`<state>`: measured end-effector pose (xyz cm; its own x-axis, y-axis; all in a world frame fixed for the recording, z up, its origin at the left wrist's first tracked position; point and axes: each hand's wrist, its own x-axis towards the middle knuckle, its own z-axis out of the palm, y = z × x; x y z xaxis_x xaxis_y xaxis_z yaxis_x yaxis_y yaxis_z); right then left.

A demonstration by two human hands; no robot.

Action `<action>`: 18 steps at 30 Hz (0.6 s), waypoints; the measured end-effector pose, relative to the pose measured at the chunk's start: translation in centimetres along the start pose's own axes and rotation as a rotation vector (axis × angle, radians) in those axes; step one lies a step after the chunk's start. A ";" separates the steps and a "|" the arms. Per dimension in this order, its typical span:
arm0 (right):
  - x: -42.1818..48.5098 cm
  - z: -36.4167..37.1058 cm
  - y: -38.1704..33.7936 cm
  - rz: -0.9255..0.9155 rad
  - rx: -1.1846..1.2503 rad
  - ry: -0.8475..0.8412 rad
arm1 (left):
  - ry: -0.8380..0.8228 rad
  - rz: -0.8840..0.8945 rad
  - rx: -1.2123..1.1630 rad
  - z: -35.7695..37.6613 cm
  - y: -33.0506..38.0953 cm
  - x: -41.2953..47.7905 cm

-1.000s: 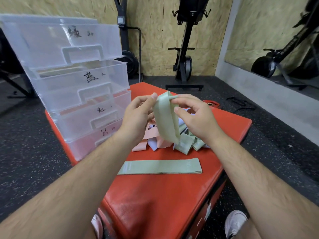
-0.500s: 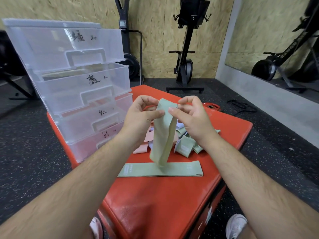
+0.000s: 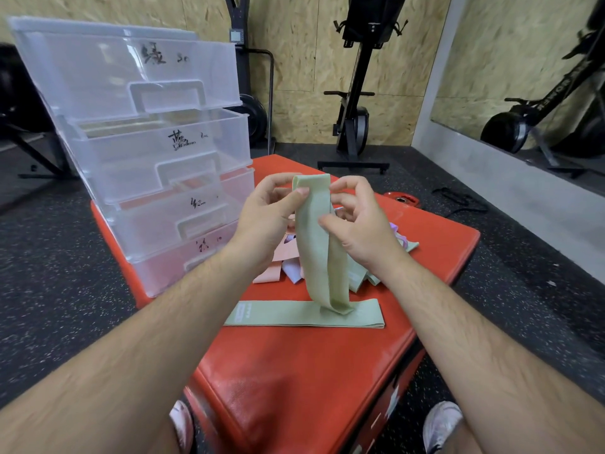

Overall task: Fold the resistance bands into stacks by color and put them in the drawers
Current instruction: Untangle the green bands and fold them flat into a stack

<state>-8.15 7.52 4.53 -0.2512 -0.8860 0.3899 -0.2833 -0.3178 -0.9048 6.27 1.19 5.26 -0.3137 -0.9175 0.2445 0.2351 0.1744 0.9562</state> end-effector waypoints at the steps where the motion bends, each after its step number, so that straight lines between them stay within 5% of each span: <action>1: 0.0 0.1 0.0 0.011 -0.004 0.025 | -0.006 0.013 0.026 0.0 0.0 -0.1; 8: -0.1 0.5 -0.1 -0.061 -0.119 0.087 | 0.086 0.064 0.200 0.0 -0.3 0.0; 13: -0.7 1.2 -0.1 -0.233 -0.313 0.026 | -0.041 -0.087 -0.023 0.0 0.7 0.0; 18: -0.5 1.0 0.0 -0.170 -0.239 -0.005 | -0.062 0.008 0.269 -1.1 0.6 -0.2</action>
<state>-7.07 7.61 4.21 -0.1771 -0.8287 0.5310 -0.5311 -0.3737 -0.7604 7.47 1.08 5.60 -0.3705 -0.8935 0.2539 -0.0126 0.2782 0.9605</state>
